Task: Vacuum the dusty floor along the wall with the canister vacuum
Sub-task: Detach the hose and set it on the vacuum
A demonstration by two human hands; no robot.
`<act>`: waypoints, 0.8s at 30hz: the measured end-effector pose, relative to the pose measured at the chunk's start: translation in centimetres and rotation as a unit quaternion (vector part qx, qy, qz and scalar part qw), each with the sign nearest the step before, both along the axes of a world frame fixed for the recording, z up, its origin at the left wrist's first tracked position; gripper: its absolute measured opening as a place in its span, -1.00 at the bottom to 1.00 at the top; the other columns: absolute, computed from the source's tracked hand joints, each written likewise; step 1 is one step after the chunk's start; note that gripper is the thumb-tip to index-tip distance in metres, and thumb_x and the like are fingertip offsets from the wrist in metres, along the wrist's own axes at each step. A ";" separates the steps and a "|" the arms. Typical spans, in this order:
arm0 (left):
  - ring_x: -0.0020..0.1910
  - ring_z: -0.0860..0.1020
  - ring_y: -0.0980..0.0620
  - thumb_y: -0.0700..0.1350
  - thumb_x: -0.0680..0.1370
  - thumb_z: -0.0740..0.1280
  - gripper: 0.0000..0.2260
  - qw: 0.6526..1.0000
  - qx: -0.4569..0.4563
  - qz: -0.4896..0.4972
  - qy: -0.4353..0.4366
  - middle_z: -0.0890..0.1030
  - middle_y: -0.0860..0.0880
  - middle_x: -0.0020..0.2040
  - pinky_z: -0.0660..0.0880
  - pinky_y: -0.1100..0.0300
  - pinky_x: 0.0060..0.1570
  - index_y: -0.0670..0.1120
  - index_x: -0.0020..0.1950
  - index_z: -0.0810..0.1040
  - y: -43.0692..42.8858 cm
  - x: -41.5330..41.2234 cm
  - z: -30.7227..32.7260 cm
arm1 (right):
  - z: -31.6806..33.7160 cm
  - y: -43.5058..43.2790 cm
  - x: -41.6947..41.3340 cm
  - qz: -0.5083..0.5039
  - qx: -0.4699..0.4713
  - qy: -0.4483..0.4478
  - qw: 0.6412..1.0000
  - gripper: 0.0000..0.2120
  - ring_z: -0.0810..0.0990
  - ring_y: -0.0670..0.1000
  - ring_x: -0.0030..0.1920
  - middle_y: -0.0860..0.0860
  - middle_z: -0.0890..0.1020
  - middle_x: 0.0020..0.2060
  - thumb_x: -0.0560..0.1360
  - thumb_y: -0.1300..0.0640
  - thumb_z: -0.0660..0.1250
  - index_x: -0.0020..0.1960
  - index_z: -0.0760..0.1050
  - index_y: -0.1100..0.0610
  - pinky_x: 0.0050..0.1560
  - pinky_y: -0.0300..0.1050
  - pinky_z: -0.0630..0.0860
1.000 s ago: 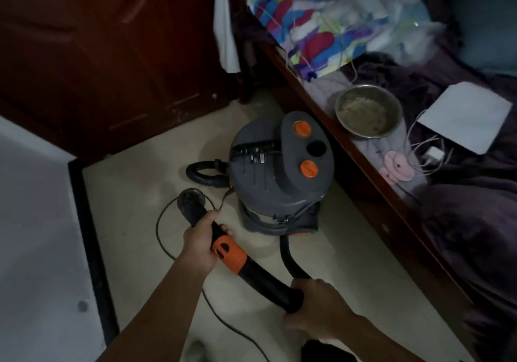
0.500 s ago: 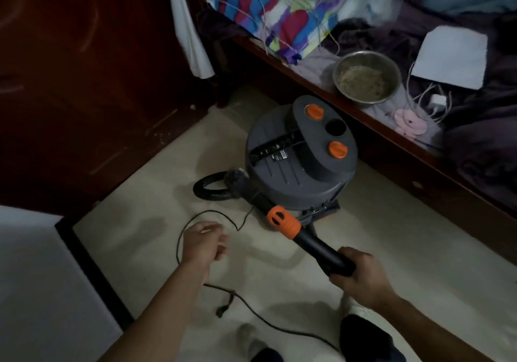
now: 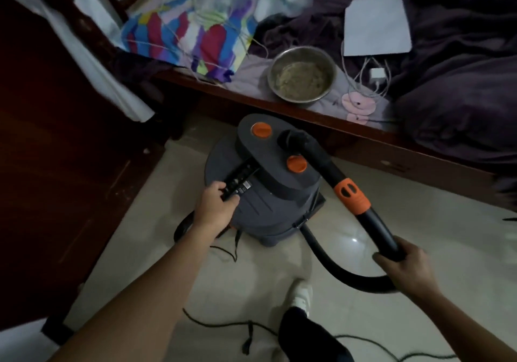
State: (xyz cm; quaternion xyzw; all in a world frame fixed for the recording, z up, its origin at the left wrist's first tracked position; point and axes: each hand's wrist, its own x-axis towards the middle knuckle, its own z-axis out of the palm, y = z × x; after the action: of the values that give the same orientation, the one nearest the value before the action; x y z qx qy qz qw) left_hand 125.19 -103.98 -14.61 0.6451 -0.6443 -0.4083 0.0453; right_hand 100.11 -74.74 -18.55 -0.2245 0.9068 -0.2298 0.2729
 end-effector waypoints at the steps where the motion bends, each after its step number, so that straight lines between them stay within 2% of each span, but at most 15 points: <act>1: 0.07 0.52 -0.08 -0.03 0.48 0.43 -0.60 0.999 -0.009 -0.041 -0.025 0.51 -0.08 0.14 0.49 0.06 0.07 -0.09 0.27 0.47 -1.0 -0.7 -0.5 | -0.3 0.0 0.1 -0.007 0.008 0.000 1.000 -0.80 0.54 -0.05 -0.44 -0.04 0.55 -0.51 0.27 0.18 0.54 -0.25 0.52 0.05 -0.47 -0.18 0.36; 4: 0.17 0.49 -0.13 0.05 0.45 0.45 -0.53 0.988 -0.022 -0.134 -0.070 0.49 -0.09 0.19 0.47 -0.02 0.15 -0.06 0.30 0.44 -3.6 -2.7 -2.0 | -1.4 -0.3 0.5 -0.036 0.016 -0.017 0.999 -0.81 0.55 -0.01 -0.44 -0.03 0.55 -0.52 0.27 0.18 0.54 -0.27 0.52 0.05 -0.44 -0.12 0.42; 6: 0.10 0.52 -0.10 0.08 0.43 0.46 -0.56 0.985 0.013 -0.155 -0.077 0.54 -0.04 0.12 0.50 -0.01 0.09 -0.02 0.23 0.45 -4.7 -3.9 -2.9 | -2.1 -0.6 0.6 -0.056 0.021 -0.043 0.997 -0.82 0.56 0.01 -0.43 -0.01 0.56 -0.50 0.28 0.18 0.52 -0.25 0.53 0.03 -0.43 -0.12 0.43; 9: -0.11 0.55 -0.06 0.06 0.40 0.48 -0.72 0.982 0.010 -0.160 -0.095 0.57 0.01 -0.11 0.49 0.08 -0.14 -0.01 -0.05 0.46 -5.4 -5.0 -4.2 | -3.0 -0.7 1.1 -0.062 0.032 -0.047 0.996 -0.83 0.56 -0.01 -0.41 -0.02 0.57 -0.47 0.29 0.14 0.51 -0.23 0.53 0.00 -0.43 -0.16 0.40; 12: -0.23 0.55 -0.04 0.00 0.39 0.49 -0.79 0.985 0.004 -0.144 -0.092 0.57 0.00 -0.26 0.47 0.13 -0.25 -0.02 -0.22 0.48 -6.0 -5.2 -5.0 | -3.2 -0.8 1.5 -0.062 0.046 -0.035 0.996 -0.82 0.55 0.00 -0.39 -0.03 0.56 -0.46 0.30 0.14 0.50 -0.24 0.50 0.00 -0.42 -0.17 0.36; 19: -0.28 0.58 -0.04 -0.05 0.33 0.46 -0.85 0.986 0.073 -0.139 -0.049 0.61 -0.02 -0.30 0.49 0.14 -0.33 -0.03 -0.27 0.51 -4.8 -3.8 -4.7 | -1.7 -1.7 4.7 -0.094 0.063 0.009 0.994 -0.81 0.54 0.01 -0.37 -0.06 0.55 -0.45 0.29 0.14 0.51 -0.22 0.50 -0.01 -0.41 -0.16 0.35; 21: -0.25 0.61 -0.11 -0.07 0.32 0.45 -0.85 0.985 0.115 -0.125 -0.012 0.63 -0.07 -0.26 0.58 0.05 -0.25 -0.06 -0.23 0.51 -3.2 -2.6 -4.6 | -1.2 -2.2 6.7 -0.111 0.072 0.011 0.991 -0.80 0.54 0.00 -0.37 -0.06 0.55 -0.45 0.29 0.12 0.51 -0.23 0.48 -0.02 -0.41 -0.15 0.35; 24: -0.06 0.62 -0.20 -0.16 0.39 0.44 -0.79 0.973 0.191 -0.126 0.038 0.64 -0.15 -0.07 0.58 -0.10 0.00 -0.10 -0.04 0.49 -0.6 -1.0 -4.8 | -0.9 -2.8 10.1 -0.128 0.098 0.007 0.987 -0.81 0.54 0.03 -0.36 -0.04 0.56 -0.43 0.29 0.08 0.49 -0.26 0.46 -0.01 -0.40 -0.11 0.40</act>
State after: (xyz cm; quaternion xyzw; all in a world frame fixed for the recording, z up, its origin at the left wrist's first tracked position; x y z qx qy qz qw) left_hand 124.18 -104.57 -19.37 0.5396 -0.6285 -0.5502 -0.1058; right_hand 110.24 -77.52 -19.47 -0.0802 0.9480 -0.1715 0.2558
